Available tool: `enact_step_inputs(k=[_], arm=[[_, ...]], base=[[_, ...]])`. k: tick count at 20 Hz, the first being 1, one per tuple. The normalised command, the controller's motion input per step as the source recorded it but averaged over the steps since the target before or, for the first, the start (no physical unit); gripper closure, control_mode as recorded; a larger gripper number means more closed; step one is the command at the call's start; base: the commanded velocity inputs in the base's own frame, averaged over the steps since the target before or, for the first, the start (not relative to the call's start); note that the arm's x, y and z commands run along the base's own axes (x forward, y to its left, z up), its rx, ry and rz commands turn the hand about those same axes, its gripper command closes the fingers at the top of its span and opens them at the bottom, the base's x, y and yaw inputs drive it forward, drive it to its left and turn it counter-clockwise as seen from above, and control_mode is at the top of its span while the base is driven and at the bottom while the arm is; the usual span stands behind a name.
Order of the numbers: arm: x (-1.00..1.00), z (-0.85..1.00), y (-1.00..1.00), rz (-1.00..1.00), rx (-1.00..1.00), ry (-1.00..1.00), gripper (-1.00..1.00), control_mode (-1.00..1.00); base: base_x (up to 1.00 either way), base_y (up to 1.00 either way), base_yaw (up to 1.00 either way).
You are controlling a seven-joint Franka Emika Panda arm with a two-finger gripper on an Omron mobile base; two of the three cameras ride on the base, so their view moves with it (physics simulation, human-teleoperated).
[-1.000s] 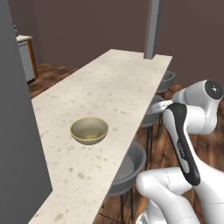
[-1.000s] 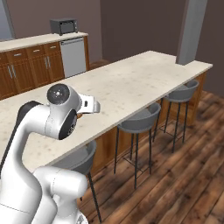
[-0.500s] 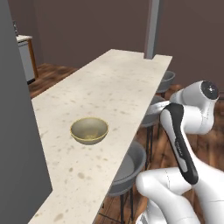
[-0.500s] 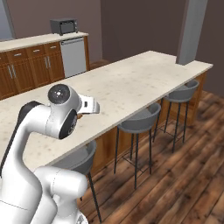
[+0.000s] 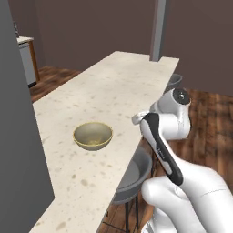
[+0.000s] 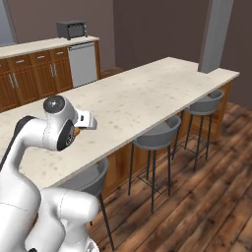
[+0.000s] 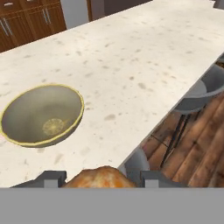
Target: Retrieve the tangerine and orange from the fridge and place them into the bowl on the dining table.
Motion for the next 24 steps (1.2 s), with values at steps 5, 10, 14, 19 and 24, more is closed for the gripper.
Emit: enact_step_inputs(k=[5, 10, 14, 19, 24], arm=[[0.53, -0.29, 0.71, 0.07, 0.0, 0.05, 1.0, -1.0], [0.57, -0.2, 0.58, 0.1, 0.0, 0.07, 1.0, -1.0], [0.54, -0.18, 0.44, 0.13, 0.0, 0.13, 1.0, -1.0], [0.46, -0.27, 0.48, 0.13, 0.0, 0.12, 1.0, -1.0], [0.26, -0.34, 0.44, 0.09, -0.01, 0.02, 1.0, -1.0]], base=[[0.0, 0.0, 0.0], [0.0, 0.0, 0.0], [0.0, 0.0, 0.0], [0.0, 0.0, 0.0], [0.0, 0.0, 0.0]])
